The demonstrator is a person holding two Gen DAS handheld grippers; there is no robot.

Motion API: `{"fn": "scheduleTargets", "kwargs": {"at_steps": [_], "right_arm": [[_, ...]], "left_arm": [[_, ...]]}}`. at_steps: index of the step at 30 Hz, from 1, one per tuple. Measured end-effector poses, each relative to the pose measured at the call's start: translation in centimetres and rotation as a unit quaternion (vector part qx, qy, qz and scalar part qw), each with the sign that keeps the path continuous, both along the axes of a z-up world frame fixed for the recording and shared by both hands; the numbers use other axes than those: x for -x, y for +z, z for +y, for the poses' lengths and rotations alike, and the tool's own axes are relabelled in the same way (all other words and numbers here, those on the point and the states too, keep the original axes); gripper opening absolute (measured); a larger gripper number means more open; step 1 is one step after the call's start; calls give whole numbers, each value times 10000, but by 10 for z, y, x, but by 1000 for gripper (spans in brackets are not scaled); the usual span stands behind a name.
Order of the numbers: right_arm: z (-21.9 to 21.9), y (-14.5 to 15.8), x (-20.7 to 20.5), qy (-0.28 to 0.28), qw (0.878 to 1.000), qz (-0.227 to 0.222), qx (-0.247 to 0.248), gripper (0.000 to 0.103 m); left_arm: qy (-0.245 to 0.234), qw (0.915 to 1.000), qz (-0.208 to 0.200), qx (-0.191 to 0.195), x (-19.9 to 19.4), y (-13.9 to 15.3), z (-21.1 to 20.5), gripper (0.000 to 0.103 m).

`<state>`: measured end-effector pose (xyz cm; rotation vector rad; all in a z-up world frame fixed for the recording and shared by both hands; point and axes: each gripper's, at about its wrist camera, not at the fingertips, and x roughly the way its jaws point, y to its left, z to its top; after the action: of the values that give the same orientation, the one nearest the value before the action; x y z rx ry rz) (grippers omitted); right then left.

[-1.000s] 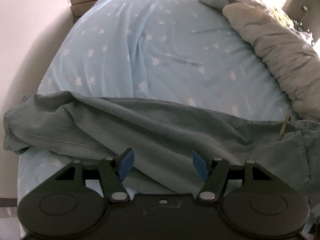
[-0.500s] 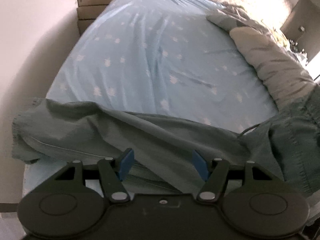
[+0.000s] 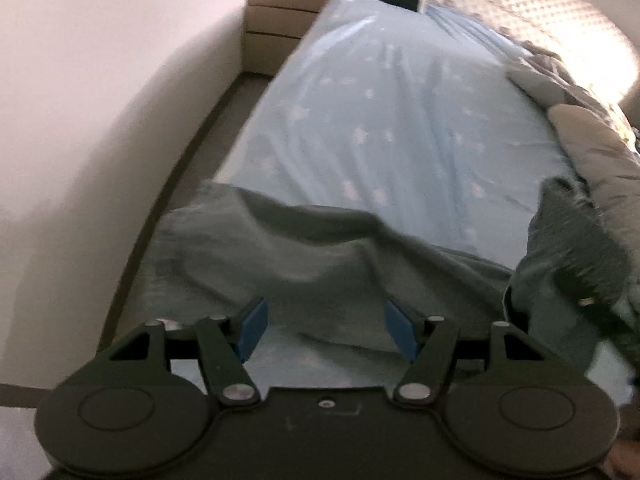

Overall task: Fold clothes
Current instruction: 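Carry the waistband with the right tool over onto the leg hems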

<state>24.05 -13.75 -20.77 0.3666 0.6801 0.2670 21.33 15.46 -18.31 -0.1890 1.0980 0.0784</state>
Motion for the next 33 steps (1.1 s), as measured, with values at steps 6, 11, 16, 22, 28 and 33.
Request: {"fn": "scheduleTargets", "kwargs": {"at_steps": [6, 11, 16, 22, 28, 33], "right_arm": [[52, -65, -20, 795, 9935, 386, 724, 20], [52, -73, -21, 1226, 9883, 739, 534, 48], [20, -49, -8, 1260, 9890, 744, 212, 59], [-79, -39, 1, 538, 9935, 1001, 29, 64], [-189, -70, 1, -225, 9859, 1622, -333, 65], [-248, -111, -4, -428, 9695, 2116, -1160, 73]], "left_arm": [[170, 9997, 140, -128, 9, -7, 42, 62], [177, 9998, 116, 26, 6, -5, 45, 62], [-139, 9994, 19, 318, -10, -7, 8, 63], [-630, 9976, 108, 274, -31, -28, -67, 64], [-772, 9960, 439, -77, -45, -67, -124, 64], [-580, 9929, 910, -504, -51, -97, -144, 64]]}}
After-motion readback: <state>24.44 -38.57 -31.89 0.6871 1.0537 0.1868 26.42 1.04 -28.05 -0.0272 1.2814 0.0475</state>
